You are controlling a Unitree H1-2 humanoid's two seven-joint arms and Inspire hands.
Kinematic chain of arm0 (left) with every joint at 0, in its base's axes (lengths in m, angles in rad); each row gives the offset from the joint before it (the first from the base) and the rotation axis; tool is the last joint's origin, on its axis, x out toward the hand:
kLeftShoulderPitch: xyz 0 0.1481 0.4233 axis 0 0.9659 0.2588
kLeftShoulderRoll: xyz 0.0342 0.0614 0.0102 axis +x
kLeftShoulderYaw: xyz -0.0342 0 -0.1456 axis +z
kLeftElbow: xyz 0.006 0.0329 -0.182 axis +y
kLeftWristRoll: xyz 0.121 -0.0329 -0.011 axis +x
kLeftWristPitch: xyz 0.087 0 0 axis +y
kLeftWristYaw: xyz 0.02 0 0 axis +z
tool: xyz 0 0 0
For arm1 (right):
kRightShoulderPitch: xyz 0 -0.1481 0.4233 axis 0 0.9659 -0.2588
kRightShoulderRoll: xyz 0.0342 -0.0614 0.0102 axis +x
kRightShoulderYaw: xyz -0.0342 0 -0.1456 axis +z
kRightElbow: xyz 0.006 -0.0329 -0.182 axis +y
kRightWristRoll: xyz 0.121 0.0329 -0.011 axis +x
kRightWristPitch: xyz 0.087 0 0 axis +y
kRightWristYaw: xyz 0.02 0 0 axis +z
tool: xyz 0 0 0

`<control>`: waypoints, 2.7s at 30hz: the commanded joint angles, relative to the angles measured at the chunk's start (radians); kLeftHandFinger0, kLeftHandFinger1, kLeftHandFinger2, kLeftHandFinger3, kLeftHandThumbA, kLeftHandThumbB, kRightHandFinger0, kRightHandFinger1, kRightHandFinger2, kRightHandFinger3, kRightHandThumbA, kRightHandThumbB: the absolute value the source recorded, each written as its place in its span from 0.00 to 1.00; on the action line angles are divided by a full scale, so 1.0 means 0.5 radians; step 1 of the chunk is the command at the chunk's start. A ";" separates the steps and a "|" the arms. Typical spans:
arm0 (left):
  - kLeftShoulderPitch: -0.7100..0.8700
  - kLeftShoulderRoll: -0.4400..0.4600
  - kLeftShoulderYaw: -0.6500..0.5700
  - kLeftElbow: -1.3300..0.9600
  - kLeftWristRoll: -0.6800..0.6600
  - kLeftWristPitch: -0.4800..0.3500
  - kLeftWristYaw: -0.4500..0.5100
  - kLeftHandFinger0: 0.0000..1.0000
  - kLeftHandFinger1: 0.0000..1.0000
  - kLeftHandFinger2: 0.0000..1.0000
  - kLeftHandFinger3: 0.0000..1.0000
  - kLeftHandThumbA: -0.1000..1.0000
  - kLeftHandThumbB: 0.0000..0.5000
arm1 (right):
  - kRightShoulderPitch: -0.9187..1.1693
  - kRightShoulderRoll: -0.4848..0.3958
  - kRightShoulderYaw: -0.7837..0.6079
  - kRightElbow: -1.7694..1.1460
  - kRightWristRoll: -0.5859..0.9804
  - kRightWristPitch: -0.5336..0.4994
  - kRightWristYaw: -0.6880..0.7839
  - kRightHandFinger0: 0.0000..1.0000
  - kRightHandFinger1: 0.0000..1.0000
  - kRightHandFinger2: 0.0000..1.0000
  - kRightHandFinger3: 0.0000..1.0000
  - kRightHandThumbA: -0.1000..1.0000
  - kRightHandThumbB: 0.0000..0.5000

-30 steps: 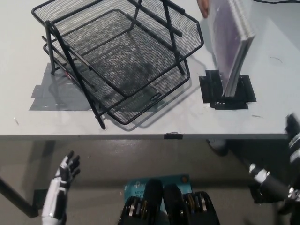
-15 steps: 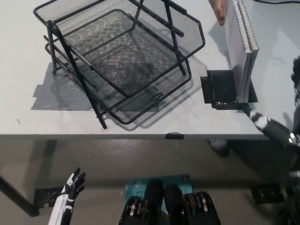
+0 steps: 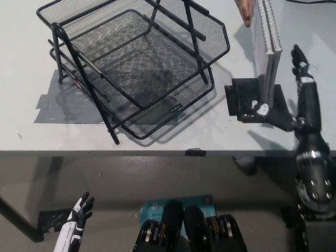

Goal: A person hands a notebook to the robot and the robot grabs it with its right hand and places it in the file tray kept in the centre of the desk infront of it.

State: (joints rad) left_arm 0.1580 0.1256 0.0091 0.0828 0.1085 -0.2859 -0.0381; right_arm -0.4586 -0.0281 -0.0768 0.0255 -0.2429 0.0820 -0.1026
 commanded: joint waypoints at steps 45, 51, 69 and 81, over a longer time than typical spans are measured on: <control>-0.005 0.075 0.012 -0.078 0.019 -0.070 -0.001 1.00 1.00 1.00 1.00 1.00 0.89 | -0.728 0.114 -0.073 0.838 -0.191 0.165 -0.765 0.00 0.00 0.00 0.00 0.89 0.01; -0.013 0.078 0.016 -0.069 -0.004 -0.075 -0.010 1.00 1.00 1.00 1.00 1.00 0.88 | -0.717 0.126 -0.127 0.781 -0.076 0.118 -0.755 0.00 0.00 0.00 0.00 0.84 0.00; -0.010 0.072 0.029 -0.058 -0.005 -0.087 0.006 1.00 1.00 1.00 1.00 1.00 0.84 | -0.652 0.151 -0.496 0.242 0.406 0.030 -0.689 0.00 0.00 0.00 0.10 0.23 0.00; -0.019 0.060 0.034 -0.050 0.029 -0.099 0.029 1.00 1.00 1.00 1.00 1.00 0.83 | -0.651 -0.024 -0.617 -0.060 0.459 -0.036 -0.668 0.00 0.00 0.18 0.23 0.33 0.00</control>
State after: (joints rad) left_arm 0.1557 0.1470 0.0166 0.0758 0.1206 -0.2970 -0.0406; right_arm -0.7373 0.0046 -0.3906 0.1027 -0.0363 0.1867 -0.4453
